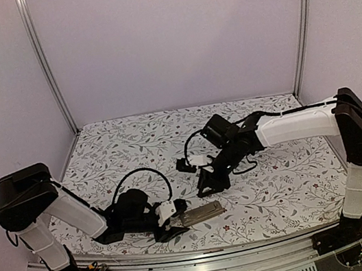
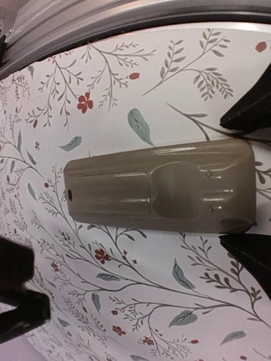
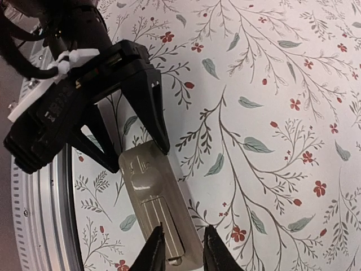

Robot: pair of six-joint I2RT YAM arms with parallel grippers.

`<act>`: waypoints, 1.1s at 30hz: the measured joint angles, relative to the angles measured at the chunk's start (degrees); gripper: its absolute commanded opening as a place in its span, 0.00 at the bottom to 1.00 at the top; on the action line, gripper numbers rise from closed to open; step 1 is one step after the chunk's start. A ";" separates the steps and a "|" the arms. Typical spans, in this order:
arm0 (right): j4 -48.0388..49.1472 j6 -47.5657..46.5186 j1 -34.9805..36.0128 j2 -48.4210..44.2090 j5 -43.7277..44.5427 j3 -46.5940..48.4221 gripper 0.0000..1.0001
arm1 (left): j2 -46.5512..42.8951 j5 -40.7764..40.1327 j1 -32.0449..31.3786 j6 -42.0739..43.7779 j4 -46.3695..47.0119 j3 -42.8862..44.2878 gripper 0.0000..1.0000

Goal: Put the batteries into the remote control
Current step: Load the battery cover onto the remote control without the battery cover, then press the battery cover on the remote control without the battery cover.

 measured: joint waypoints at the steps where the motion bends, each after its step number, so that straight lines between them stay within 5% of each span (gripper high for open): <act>1: 1.25 2.51 -0.63 -1.64 0.37 -0.85 0.01 | 0.17 0.00 0.00 -0.02 0.31 0.00 0.62; 7: 8.57 14.38 0.55 -11.17 3.08 -10.54 0.00 | 0.83 0.00 -0.09 -0.04 1.64 -0.02 0.62; 14: 13.07 23.12 3.04 -9.88 3.08 -16.57 0.00 | 1.07 0.00 -0.11 -0.02 2.14 -0.04 0.61; 33: 14.45 24.50 2.78 -5.31 4.87 -15.45 0.00 | 1.07 -0.28 -0.33 -0.04 2.14 -0.04 0.61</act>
